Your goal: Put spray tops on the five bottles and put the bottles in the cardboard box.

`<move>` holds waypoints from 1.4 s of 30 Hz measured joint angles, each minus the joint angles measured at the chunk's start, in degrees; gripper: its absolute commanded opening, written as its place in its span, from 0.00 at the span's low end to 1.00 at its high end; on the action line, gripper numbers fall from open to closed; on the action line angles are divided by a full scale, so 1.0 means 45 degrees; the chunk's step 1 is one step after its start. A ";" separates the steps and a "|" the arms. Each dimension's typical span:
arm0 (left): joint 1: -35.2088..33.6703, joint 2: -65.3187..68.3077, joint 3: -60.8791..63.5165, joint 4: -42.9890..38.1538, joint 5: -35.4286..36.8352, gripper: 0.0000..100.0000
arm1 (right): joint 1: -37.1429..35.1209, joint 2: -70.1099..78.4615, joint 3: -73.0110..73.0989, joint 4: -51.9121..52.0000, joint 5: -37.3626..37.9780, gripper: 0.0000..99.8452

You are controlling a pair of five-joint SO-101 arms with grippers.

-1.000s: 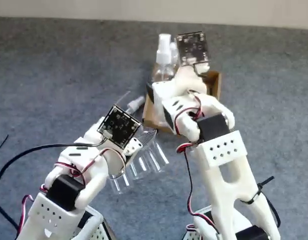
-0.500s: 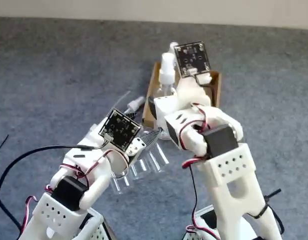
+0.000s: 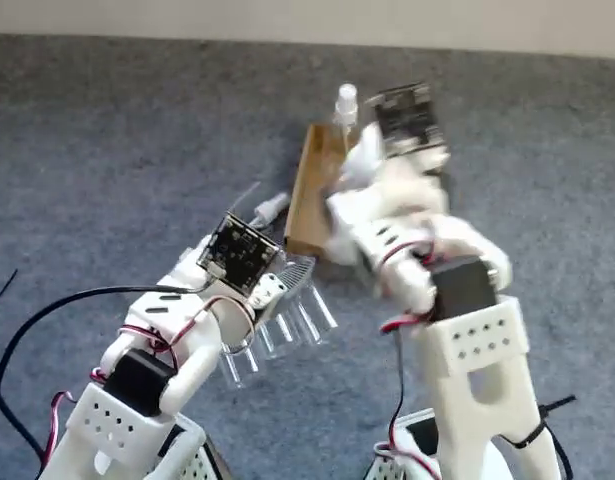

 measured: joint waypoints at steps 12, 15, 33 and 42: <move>-0.1973 0.0000 0.0840 0.0117 0.0000 0.22 | 0.3263 0.6193 0.2051 -1.0100 0.0645 0.00; -0.2149 0.0000 0.0840 0.0117 0.0000 0.22 | 0.3302 0.8029 0.1661 -1.0901 0.0645 0.00; -0.2208 0.0000 0.0840 0.0117 0.0000 0.22 | 0.3263 1.1565 0.0313 -1.3148 0.0645 0.00; -0.2208 0.0000 0.0840 0.0117 0.0000 0.22 | 0.3263 1.1604 0.0313 -1.3148 0.0645 0.16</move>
